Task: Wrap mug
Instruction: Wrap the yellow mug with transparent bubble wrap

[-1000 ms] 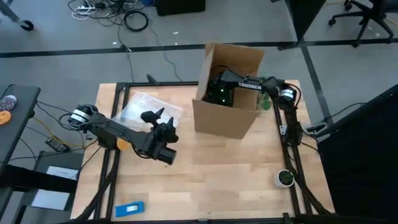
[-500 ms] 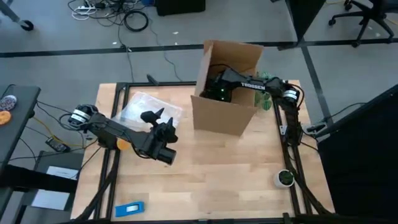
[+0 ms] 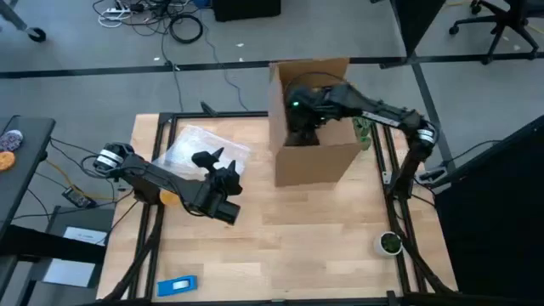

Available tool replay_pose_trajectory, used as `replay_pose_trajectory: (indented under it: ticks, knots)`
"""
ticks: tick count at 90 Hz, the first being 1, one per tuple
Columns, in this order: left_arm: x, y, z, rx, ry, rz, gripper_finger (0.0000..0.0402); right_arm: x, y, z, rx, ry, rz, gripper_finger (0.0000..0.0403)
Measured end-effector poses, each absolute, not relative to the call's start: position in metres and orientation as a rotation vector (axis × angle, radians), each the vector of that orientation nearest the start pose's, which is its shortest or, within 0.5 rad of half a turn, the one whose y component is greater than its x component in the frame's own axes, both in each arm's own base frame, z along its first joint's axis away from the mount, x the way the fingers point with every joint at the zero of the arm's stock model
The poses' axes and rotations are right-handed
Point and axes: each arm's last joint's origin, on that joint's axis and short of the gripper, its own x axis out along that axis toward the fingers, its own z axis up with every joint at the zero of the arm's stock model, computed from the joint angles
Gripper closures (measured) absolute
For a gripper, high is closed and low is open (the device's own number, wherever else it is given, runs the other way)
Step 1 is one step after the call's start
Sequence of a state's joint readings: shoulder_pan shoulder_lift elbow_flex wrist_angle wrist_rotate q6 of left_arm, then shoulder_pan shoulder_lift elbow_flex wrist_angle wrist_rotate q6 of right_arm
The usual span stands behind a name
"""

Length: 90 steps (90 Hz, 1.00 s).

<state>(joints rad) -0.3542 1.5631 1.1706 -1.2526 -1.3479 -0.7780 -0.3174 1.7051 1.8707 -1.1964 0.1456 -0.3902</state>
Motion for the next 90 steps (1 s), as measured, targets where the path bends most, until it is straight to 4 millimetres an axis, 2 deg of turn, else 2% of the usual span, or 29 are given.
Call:
replay_pose_trajectory:
  ticks: [12,26,43,59,74,90]
  knots:
    - [0.255,-0.065,0.255,0.603,0.695,1.054,0.0113,0.298,-0.089,0.42,-0.276,0.904,-0.237,0.0177]
    - [0.253,-0.071,0.255,0.605,0.684,1.034,0.0113,0.275,-0.065,0.455,-0.316,0.707,-0.224,0.0191]
    - [0.251,-0.088,0.263,0.543,0.642,0.98,0.0113,0.249,-0.025,0.484,-0.269,0.506,-0.049,0.0212]
    - [0.245,-0.115,0.279,0.518,0.616,0.875,0.0113,0.24,0.014,0.494,-0.144,0.414,0.153,0.0231]
    - [0.236,-0.144,0.298,0.45,0.613,0.737,0.0113,0.244,0.06,0.497,-0.038,0.345,0.361,0.0244]
    - [0.222,-0.17,0.306,0.367,0.732,0.545,0.0113,0.26,0.124,0.479,-0.072,0.366,0.585,0.0253]
